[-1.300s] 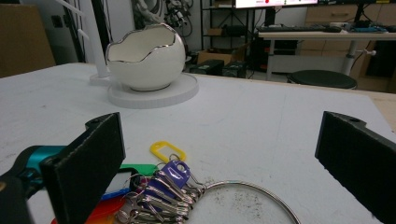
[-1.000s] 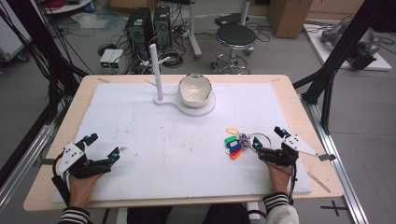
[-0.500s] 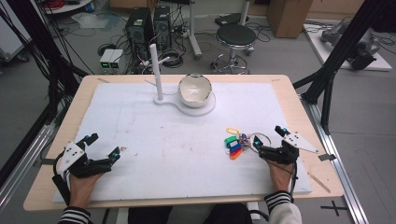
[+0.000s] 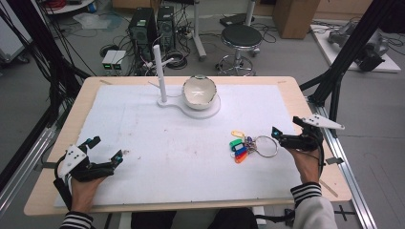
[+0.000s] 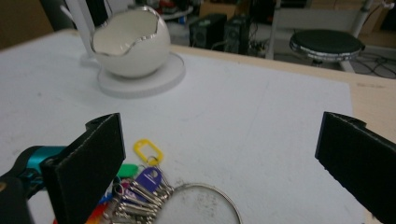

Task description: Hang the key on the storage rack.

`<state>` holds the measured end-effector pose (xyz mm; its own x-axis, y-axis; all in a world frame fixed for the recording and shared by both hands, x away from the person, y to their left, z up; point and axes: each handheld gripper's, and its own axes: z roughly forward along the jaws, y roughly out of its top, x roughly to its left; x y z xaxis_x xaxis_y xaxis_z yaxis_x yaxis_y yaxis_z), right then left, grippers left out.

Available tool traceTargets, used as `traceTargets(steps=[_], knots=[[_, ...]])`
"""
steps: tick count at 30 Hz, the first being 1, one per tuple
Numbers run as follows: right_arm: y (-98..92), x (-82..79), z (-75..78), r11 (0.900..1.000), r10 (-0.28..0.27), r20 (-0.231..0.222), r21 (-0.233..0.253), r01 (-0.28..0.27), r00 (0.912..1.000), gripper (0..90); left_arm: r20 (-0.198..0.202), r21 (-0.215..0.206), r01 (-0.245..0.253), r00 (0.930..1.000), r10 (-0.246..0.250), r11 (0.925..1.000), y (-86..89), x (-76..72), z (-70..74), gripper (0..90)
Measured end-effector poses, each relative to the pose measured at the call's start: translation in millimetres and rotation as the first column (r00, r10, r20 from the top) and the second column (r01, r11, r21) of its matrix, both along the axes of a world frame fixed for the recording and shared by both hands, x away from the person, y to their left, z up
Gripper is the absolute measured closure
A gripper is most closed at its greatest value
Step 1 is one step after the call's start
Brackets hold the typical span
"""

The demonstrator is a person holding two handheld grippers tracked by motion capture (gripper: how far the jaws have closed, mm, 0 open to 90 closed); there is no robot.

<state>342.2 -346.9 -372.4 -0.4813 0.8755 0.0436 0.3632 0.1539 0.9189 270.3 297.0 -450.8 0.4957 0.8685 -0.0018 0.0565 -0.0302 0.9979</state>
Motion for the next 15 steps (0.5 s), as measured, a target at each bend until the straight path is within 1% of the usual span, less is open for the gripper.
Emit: traceTargets(steps=[1, 2, 5, 6, 7, 8, 9, 10, 11, 12, 13, 14, 15], knots=[[0.0, 0.0, 0.0, 1.0, 0.0, 0.0, 0.0, 0.0, 1.0, 1.0, -0.001, -0.001, 0.001, 1.0, -0.001, 1.0, -0.3, 0.0, 0.0, 1.8], [-0.1, 2.9, 2.8, 1.0, 0.014, -0.01, -0.019, -0.014, 0.9999, 1.0, -0.002, 0.003, 0.0, 1.0, 0.0, 1.0, -0.1, 0.0, 0.1, 1.8], [0.3, 10.5, 10.1, 0.997, 0.042, -0.074, -0.061, -0.046, 0.9964, 1.0, -0.004, 0.004, 0.0, 1.0, 0.0, 1.0, -0.1, 0.2, 0.2, 1.8], [0.5, 13.0, 11.9, 0.995, 0.053, -0.095, -0.073, -0.06, 0.9941, 1.0, -0.005, 0.003, -0.001, 1.0, 0.001, 1.0, -0.2, 0.1, 0.2, 1.8], [1.0, 18.2, 15.1, 0.991, 0.065, -0.134, -0.104, -0.079, 0.9889, 1.1, -0.004, 0.004, -0.001, 1.0, 0.001, 1.0, -0.3, 0.2, 0.2, 1.8], [1.0, 18.2, 15.1, 0.991, 0.065, -0.134, -0.104, -0.079, 0.9889, 1.1, -0.005, 0.005, 0.0, 1.0, 0.0, 1.0, -0.2, 0.2, 0.2, 1.8], [1.7, 23.4, 17.6, 0.987, 0.081, -0.171, -0.126, -0.103, 0.982, 1.1, -0.004, 0.004, -0.001, 1.0, 0.001, 1.0, -0.6, 0.4, 0.2, 1.8], [2.2, 25.8, 18.7, 0.985, 0.087, -0.192, -0.132, -0.114, 0.9775, 1.1, -0.004, 0.004, -0.001, 1.0, 0.001, 1.0, -0.6, 0.4, 0.2, 1.8], [2.6, 28.6, 19.3, 0.982, 0.095, -0.209, -0.142, -0.127, 0.9732, 1.1, -0.004, 0.004, 0.001, 1.0, -0.001, 1.0, -1.0, 0.2, 0.2, 1.8], [2.6, 28.6, 19.3, 0.982, 0.095, -0.209, -0.142, -0.127, 0.9732, 1.1, -0.004, 0.004, 0.001, 1.0, -0.001, 1.0, -1.0, 0.2, 0.2, 1.8], [2.9, 34.2, 20.4, 0.976, 0.097, -0.245, -0.164, -0.14, 0.9647, 1.1, -0.004, 0.005, 0.0, 1.0, 0.0, 1.0, -1.0, 0.3, 0.2, 1.8], [2.9, 34.2, 20.4, 0.976, 0.097, -0.245, -0.164, -0.14, 0.9647, 1.1, -0.004, 0.006, 0.0, 1.0, 0.0, 1.0, -0.7, 0.4, 0.2, 1.8], [3.1, 36.9, 20.8, 0.974, 0.098, -0.266, -0.171, -0.147, 0.9591, 1.1, -0.004, 0.006, 0.0, 1.0, 0.0, 1.0, -0.6, 0.4, 0.3, 1.8]])
